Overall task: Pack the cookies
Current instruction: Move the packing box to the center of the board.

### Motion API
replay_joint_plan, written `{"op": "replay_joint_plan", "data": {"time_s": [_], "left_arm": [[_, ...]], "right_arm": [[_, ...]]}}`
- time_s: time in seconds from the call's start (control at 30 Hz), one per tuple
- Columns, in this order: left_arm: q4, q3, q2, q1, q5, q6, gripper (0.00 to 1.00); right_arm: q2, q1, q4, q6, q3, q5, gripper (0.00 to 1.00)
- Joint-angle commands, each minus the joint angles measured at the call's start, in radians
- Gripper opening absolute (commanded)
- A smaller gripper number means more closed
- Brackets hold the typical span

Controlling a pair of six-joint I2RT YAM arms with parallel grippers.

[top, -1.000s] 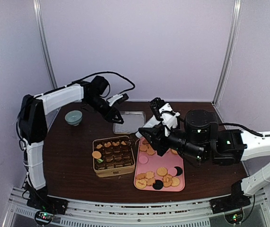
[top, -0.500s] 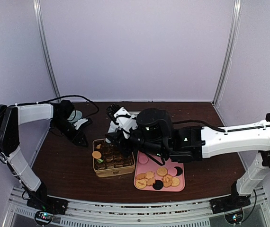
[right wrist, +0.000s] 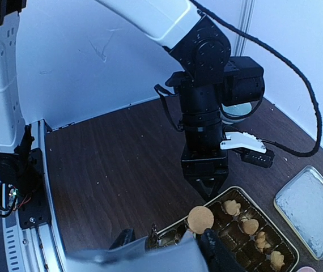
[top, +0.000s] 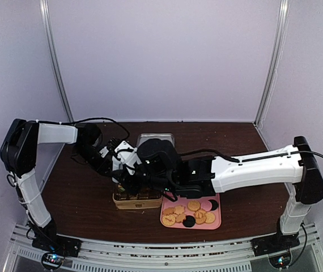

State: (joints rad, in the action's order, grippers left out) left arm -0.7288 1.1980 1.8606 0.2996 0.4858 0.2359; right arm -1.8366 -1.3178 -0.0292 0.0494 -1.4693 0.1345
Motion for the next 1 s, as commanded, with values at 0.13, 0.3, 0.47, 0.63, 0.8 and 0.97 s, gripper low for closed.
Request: {"op": "replay_joint_plan", "data": {"time_s": [0.13,0.3,0.47,0.63,0.8,0.97], "left_arm": [[0.003,0.115,0.046,0.06,0.025,-0.019,0.41],[-0.057,0.104,-0.007,0.012,0.008,0.01,0.43],[-0.137,0.061,-0.129,-0.059,0.024,0.046,0.46],[-0.197,0.01,-0.255,-0.069,-0.009,0.1,0.48],[-0.215,-0.029,-0.321,-0.122,0.014,0.11,0.48],[-0.217,-0.051,-0.345,-0.156,0.035,0.122,0.48]], "right_arm": [[-0.008,-0.003,-0.027,-0.017,-0.017,0.092,0.37],[-0.022,-0.004,-0.055,-0.038,-0.037,0.196,0.37],[-0.076,-0.003,-0.054,-0.052,-0.094,0.27,0.38],[-0.144,0.001,-0.05,-0.069,-0.164,0.276,0.38],[-0.197,0.005,-0.034,-0.066,-0.224,0.277,0.38],[-0.234,0.009,0.001,-0.071,-0.268,0.299,0.38]]}}
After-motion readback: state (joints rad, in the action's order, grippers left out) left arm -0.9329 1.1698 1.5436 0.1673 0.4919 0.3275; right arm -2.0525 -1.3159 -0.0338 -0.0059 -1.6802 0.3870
